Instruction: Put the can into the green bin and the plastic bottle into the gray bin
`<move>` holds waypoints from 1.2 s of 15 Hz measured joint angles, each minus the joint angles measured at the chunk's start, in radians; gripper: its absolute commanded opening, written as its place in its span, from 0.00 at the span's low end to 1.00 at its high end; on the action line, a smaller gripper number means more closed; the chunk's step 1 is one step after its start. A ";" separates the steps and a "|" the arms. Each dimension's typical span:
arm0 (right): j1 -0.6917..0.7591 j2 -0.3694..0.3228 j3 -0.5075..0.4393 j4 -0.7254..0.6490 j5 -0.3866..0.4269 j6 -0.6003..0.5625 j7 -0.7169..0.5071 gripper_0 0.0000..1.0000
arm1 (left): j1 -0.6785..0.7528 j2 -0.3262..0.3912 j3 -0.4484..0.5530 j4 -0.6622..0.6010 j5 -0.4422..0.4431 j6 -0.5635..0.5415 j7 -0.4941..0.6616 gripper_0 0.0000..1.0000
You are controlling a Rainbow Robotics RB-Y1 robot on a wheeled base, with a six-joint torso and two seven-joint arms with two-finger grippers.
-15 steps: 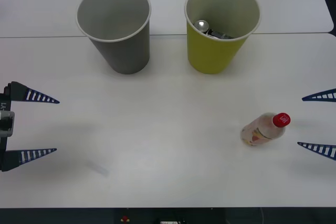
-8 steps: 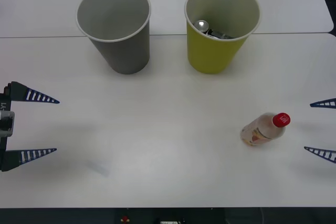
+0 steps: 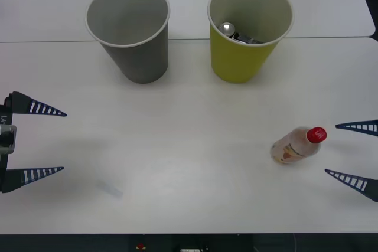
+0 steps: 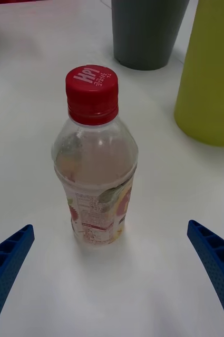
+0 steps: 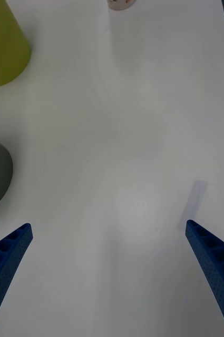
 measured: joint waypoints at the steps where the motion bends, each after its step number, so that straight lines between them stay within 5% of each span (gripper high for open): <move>1: -0.002 0.020 0.004 0.000 0.004 -0.001 0.004 1.00 | 0.000 0.000 0.000 0.000 0.000 0.000 0.000 1.00; 11: -0.117 0.203 0.072 0.215 0.015 -0.032 0.071 1.00 | 0.000 0.000 0.000 0.000 0.000 0.000 0.000 1.00; 18: -0.145 0.294 0.070 0.229 0.045 -0.010 0.097 1.00 | 0.000 0.000 0.000 0.000 0.000 0.000 0.000 1.00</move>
